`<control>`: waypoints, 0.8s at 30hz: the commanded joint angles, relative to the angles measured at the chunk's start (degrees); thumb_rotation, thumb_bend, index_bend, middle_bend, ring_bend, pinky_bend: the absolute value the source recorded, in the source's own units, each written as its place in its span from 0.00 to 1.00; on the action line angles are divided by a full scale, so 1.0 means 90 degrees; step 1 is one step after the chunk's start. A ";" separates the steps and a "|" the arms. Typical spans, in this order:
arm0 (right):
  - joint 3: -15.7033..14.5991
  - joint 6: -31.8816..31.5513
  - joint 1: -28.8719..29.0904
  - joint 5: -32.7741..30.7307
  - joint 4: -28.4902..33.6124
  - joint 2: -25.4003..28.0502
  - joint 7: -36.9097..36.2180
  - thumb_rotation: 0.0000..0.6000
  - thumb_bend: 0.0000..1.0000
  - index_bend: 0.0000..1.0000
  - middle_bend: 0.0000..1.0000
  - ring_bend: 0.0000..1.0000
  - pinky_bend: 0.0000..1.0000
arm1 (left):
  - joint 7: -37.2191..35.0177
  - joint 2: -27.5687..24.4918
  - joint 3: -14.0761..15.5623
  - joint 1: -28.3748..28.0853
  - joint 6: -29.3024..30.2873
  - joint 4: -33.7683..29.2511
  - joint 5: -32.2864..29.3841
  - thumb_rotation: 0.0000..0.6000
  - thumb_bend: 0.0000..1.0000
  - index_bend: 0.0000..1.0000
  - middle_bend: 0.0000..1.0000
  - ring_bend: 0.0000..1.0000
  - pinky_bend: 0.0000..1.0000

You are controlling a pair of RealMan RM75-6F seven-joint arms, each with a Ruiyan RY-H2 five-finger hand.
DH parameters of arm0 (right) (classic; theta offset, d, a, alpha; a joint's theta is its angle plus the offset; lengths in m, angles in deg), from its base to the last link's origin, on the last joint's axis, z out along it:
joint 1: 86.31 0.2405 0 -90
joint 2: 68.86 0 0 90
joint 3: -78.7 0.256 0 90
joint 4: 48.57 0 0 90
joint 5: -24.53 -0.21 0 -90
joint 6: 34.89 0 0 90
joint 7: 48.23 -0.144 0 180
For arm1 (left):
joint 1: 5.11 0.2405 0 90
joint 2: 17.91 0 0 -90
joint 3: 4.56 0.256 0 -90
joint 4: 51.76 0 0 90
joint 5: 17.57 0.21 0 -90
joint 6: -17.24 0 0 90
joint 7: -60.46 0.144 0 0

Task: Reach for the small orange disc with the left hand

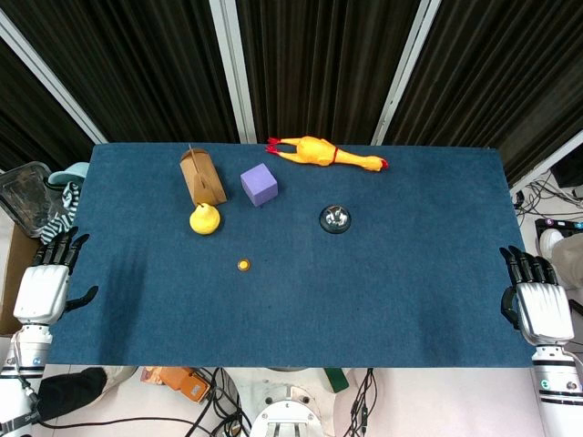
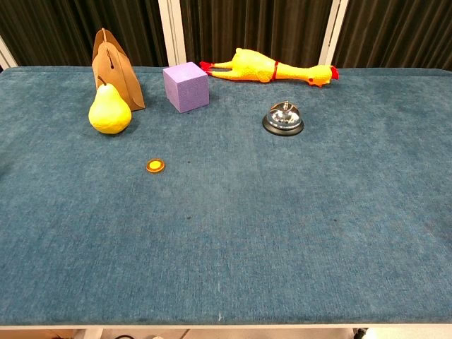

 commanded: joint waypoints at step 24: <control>-0.0007 0.0000 -0.0004 0.0007 0.0015 0.0005 -0.0018 1.00 0.92 0.13 0.15 0.17 0.16 | -0.0699 -0.0204 0.0422 -0.0124 -0.0277 -0.0571 0.0702 1.00 0.19 0.11 0.00 0.00 0.13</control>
